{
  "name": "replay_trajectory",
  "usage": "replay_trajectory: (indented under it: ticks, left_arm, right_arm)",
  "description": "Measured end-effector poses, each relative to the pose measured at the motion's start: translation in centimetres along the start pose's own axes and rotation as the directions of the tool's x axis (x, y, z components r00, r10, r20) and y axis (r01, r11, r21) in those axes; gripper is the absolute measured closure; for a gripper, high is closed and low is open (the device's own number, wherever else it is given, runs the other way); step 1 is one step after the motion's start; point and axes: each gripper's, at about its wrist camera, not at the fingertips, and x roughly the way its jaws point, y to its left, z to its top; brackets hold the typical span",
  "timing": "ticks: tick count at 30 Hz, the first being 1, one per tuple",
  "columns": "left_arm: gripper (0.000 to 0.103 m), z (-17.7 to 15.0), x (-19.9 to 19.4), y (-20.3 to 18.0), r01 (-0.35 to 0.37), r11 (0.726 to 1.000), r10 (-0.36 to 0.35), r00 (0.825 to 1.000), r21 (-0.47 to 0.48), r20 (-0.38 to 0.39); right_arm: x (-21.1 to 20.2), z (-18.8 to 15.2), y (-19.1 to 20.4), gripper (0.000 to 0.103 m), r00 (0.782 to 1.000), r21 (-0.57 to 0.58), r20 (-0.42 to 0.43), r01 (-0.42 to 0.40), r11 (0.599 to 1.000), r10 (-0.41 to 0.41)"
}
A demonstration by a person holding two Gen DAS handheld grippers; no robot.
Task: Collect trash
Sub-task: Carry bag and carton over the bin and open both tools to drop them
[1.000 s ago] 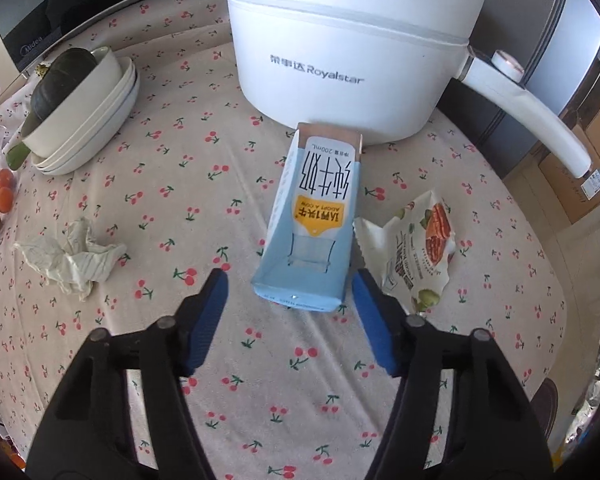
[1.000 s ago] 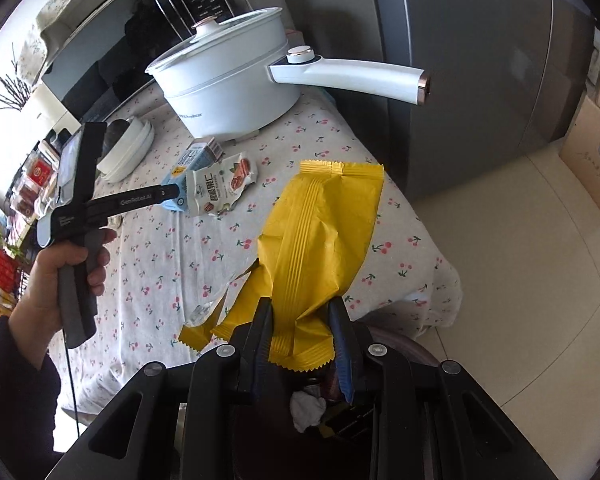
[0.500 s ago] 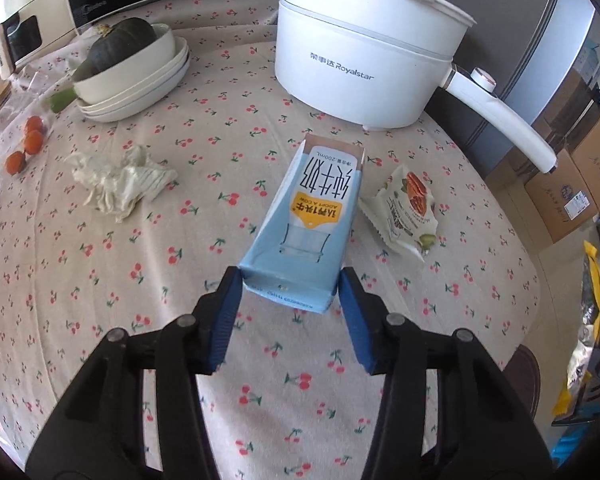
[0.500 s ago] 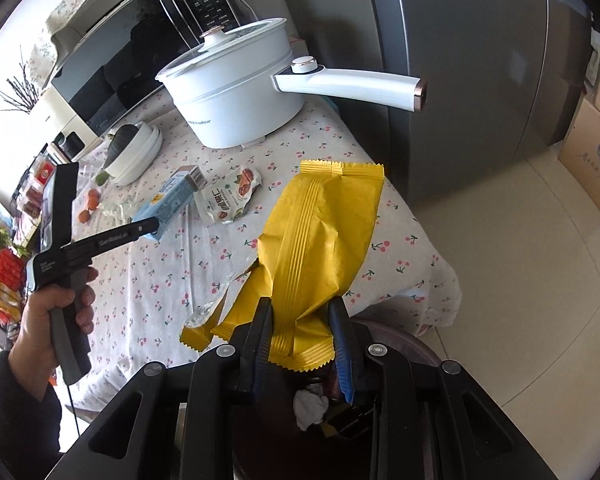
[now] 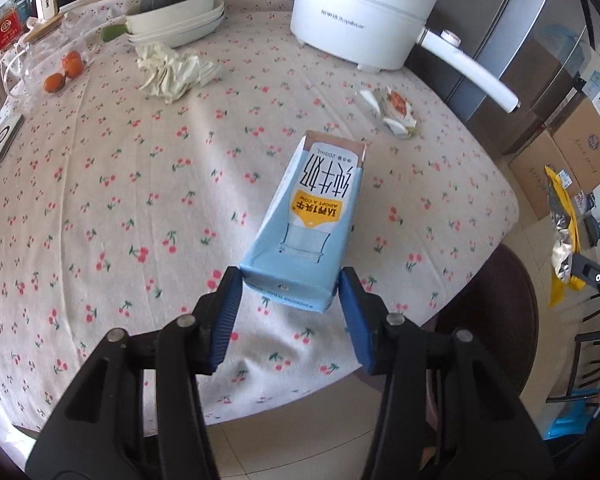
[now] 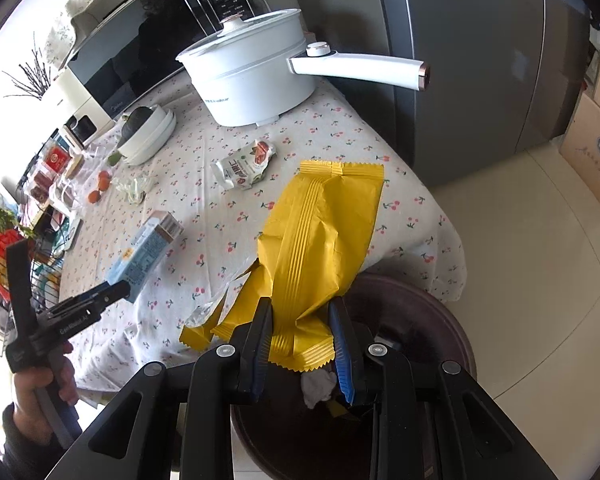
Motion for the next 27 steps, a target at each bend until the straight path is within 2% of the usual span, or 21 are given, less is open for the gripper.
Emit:
replay_trajectory:
  ticks: [6,9,14,15,16,18,19,21,27]
  left_arm:
    - [0.050,-0.7,0.4,0.2,0.044,0.997,-0.042,0.998,0.057,-0.038]
    - [0.031,-0.1,0.0,-0.1,0.079,0.996,-0.078,0.997,0.049,-0.019]
    - [0.029,1.3,1.3,-1.0,0.030,0.996,-0.029,1.000,0.087,-0.013]
    - [0.030,1.4,1.6,-1.0,0.022,0.996,-0.022,1.000,0.088,-0.011]
    - [0.040,1.5,2.0,-0.9,0.018,0.996,-0.017,1.000,0.083,-0.008]
    - [0.045,1.6,2.2,-0.5,0.036,0.998,-0.036,0.999,0.056,-0.007]
    - [0.051,1.6,2.1,-0.4,0.047,0.998,-0.047,0.999,0.039,-0.002]
    - [0.052,1.6,1.7,-0.6,0.050,0.998,-0.050,0.999,0.026,0.011]
    - [0.052,0.3,-0.5,-2.6,0.069,0.995,-0.073,0.995,0.068,0.065]
  right_arm:
    - [0.7,-1.3,0.1,0.074,1.000,0.008,-0.026,0.004,1.000,-0.004]
    - [0.9,-1.4,0.0,0.074,0.999,0.007,-0.033,0.014,1.000,-0.013]
    - [0.8,-1.5,-0.6,0.074,0.999,0.008,-0.036,0.027,1.000,-0.027]
    - [0.9,-1.5,-0.7,0.074,0.999,0.007,-0.038,0.030,1.000,-0.030]
    - [0.9,-1.6,-0.7,0.074,0.999,0.005,-0.041,0.033,0.999,-0.033]
    - [1.0,-1.6,-0.7,0.074,0.998,0.000,-0.043,0.036,0.999,-0.036]
    - [1.0,-1.7,-0.7,0.074,0.998,-0.003,-0.044,0.036,0.999,-0.036]
    - [0.9,-1.8,-0.8,0.074,0.998,-0.010,-0.046,0.037,0.999,-0.037]
    - [0.7,-2.6,-1.6,0.074,0.998,-0.018,-0.049,0.043,0.999,-0.044]
